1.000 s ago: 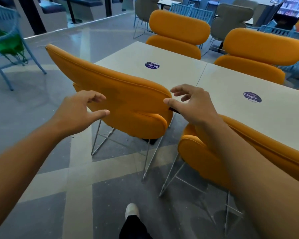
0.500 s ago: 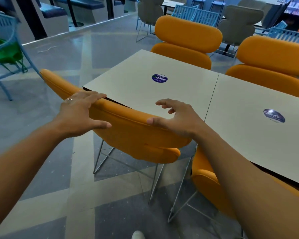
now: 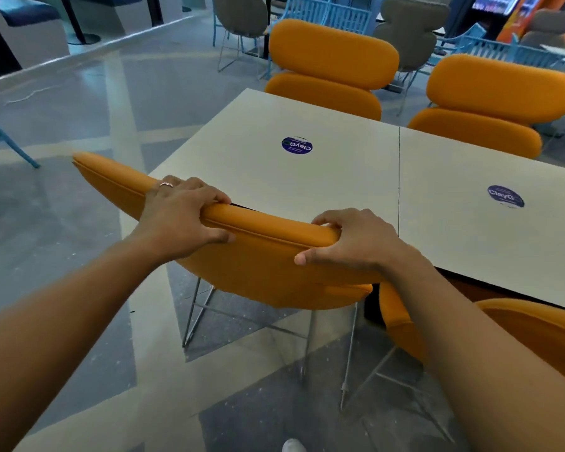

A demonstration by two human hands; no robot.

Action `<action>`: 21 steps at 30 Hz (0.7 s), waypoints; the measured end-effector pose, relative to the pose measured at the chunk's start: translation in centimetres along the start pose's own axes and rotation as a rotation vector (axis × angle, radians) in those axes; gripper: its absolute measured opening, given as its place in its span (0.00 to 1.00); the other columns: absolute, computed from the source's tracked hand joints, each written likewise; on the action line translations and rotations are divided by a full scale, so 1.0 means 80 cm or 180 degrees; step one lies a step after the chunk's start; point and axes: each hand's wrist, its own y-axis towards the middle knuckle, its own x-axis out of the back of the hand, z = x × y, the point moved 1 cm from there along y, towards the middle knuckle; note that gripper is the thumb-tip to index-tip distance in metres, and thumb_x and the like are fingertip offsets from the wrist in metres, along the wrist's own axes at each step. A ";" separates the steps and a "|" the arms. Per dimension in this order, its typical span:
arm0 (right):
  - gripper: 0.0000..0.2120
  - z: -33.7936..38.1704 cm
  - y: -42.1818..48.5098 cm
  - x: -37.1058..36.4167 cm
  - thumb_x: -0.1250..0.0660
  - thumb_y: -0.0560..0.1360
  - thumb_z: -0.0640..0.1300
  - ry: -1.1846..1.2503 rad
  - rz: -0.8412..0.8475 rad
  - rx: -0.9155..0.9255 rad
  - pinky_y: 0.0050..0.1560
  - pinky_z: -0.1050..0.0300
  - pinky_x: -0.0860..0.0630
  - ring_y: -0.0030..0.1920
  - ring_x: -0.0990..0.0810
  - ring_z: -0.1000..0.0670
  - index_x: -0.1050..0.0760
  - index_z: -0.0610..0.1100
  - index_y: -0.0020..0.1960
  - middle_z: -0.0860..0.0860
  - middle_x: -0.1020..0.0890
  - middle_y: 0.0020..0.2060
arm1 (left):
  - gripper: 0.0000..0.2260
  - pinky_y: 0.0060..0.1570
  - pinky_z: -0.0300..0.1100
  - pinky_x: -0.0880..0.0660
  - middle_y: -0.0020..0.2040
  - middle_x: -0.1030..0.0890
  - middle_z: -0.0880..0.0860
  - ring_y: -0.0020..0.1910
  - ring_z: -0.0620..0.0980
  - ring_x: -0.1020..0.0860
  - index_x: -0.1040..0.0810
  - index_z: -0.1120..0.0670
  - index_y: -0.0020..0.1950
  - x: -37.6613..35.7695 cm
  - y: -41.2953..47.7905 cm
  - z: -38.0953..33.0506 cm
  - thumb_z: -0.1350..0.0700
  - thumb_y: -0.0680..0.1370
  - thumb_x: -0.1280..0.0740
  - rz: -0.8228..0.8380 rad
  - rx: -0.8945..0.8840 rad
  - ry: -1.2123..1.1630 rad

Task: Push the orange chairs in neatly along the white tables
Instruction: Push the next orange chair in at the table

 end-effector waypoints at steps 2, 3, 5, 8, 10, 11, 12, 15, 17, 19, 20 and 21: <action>0.43 0.012 -0.001 -0.012 0.38 0.58 0.82 -0.0521 -0.0160 -0.0212 0.60 0.43 0.26 0.58 0.22 0.46 0.28 0.61 0.67 0.54 0.19 0.60 | 0.25 0.61 0.57 0.34 0.60 0.23 0.47 0.61 0.55 0.29 0.25 0.39 0.61 0.002 0.004 0.013 0.34 0.67 0.31 0.0050 -0.0175 -0.0034; 0.41 0.018 -0.001 -0.019 0.38 0.58 0.82 -0.0700 -0.0285 -0.0316 0.59 0.44 0.28 0.57 0.22 0.47 0.27 0.61 0.65 0.55 0.19 0.58 | 0.25 0.61 0.57 0.34 0.60 0.23 0.47 0.61 0.54 0.29 0.25 0.39 0.62 0.003 0.006 0.020 0.34 0.67 0.31 0.0052 -0.0255 -0.0040; 0.40 0.025 -0.003 -0.029 0.39 0.58 0.83 -0.0870 -0.0516 -0.0475 0.58 0.44 0.32 0.56 0.22 0.47 0.27 0.61 0.62 0.55 0.18 0.55 | 0.24 0.61 0.56 0.36 0.61 0.23 0.46 0.61 0.54 0.30 0.26 0.39 0.63 0.002 0.006 0.029 0.34 0.69 0.32 0.0027 -0.0384 -0.0055; 0.43 0.029 -0.006 -0.035 0.44 0.55 0.85 -0.0909 -0.0812 -0.0579 0.57 0.43 0.30 0.53 0.21 0.48 0.24 0.60 0.60 0.55 0.17 0.51 | 0.25 0.62 0.56 0.38 0.63 0.24 0.46 0.62 0.54 0.31 0.27 0.39 0.65 0.004 0.007 0.039 0.34 0.70 0.32 0.0050 -0.0593 -0.0104; 0.45 0.031 -0.006 -0.036 0.46 0.54 0.87 -0.0919 -0.0925 -0.0611 0.55 0.44 0.29 0.51 0.21 0.48 0.23 0.60 0.58 0.55 0.17 0.49 | 0.25 0.63 0.56 0.38 0.63 0.24 0.46 0.63 0.54 0.31 0.28 0.39 0.65 0.007 0.011 0.047 0.34 0.70 0.32 0.0131 -0.0660 -0.0134; 0.45 0.032 -0.005 -0.036 0.46 0.53 0.87 -0.0930 -0.0951 -0.0630 0.54 0.45 0.29 0.50 0.21 0.48 0.22 0.60 0.58 0.55 0.17 0.48 | 0.26 0.63 0.56 0.38 0.62 0.23 0.47 0.63 0.54 0.30 0.28 0.39 0.65 0.010 0.015 0.052 0.33 0.70 0.32 0.0183 -0.0658 -0.0158; 0.45 0.033 -0.005 -0.036 0.46 0.53 0.87 -0.0934 -0.0963 -0.0647 0.53 0.45 0.29 0.49 0.21 0.48 0.22 0.60 0.57 0.55 0.17 0.47 | 0.26 0.63 0.57 0.38 0.61 0.23 0.47 0.63 0.54 0.30 0.28 0.39 0.64 0.013 0.018 0.058 0.33 0.69 0.33 0.0212 -0.0625 -0.0185; 0.45 0.035 -0.004 -0.035 0.46 0.53 0.88 -0.0937 -0.0991 -0.0662 0.53 0.45 0.27 0.47 0.21 0.50 0.21 0.59 0.56 0.56 0.17 0.46 | 0.28 0.65 0.60 0.42 0.60 0.22 0.47 0.65 0.55 0.30 0.27 0.39 0.63 0.019 0.028 0.076 0.30 0.67 0.33 0.0260 -0.0417 -0.0176; 0.45 0.034 -0.004 -0.033 0.46 0.53 0.88 -0.0941 -0.1006 -0.0640 0.52 0.46 0.26 0.47 0.21 0.51 0.21 0.59 0.55 0.57 0.17 0.45 | 0.32 0.68 0.64 0.46 0.63 0.24 0.48 0.68 0.56 0.33 0.29 0.38 0.65 0.018 0.031 0.083 0.27 0.64 0.34 0.0366 -0.0278 0.0016; 0.45 0.034 -0.003 -0.033 0.47 0.53 0.88 -0.0968 -0.1011 -0.0600 0.50 0.47 0.26 0.46 0.21 0.51 0.21 0.59 0.55 0.58 0.17 0.44 | 0.37 0.69 0.65 0.50 0.65 0.25 0.49 0.70 0.57 0.34 0.31 0.38 0.66 0.014 0.029 0.086 0.24 0.61 0.35 0.0459 -0.0213 0.0193; 0.45 0.033 -0.002 -0.033 0.47 0.53 0.88 -0.0981 -0.1020 -0.0587 0.50 0.48 0.25 0.46 0.21 0.51 0.21 0.59 0.55 0.58 0.17 0.44 | 0.38 0.69 0.64 0.51 0.65 0.25 0.49 0.69 0.57 0.34 0.31 0.38 0.67 0.011 0.028 0.086 0.24 0.60 0.35 0.0458 -0.0219 0.0278; 0.45 0.033 -0.003 -0.033 0.47 0.53 0.88 -0.0990 -0.1047 -0.0577 0.50 0.47 0.25 0.46 0.21 0.51 0.21 0.59 0.56 0.58 0.17 0.44 | 0.38 0.69 0.63 0.52 0.64 0.25 0.50 0.69 0.58 0.33 0.31 0.38 0.67 0.009 0.027 0.086 0.24 0.60 0.34 0.0430 -0.0239 0.0365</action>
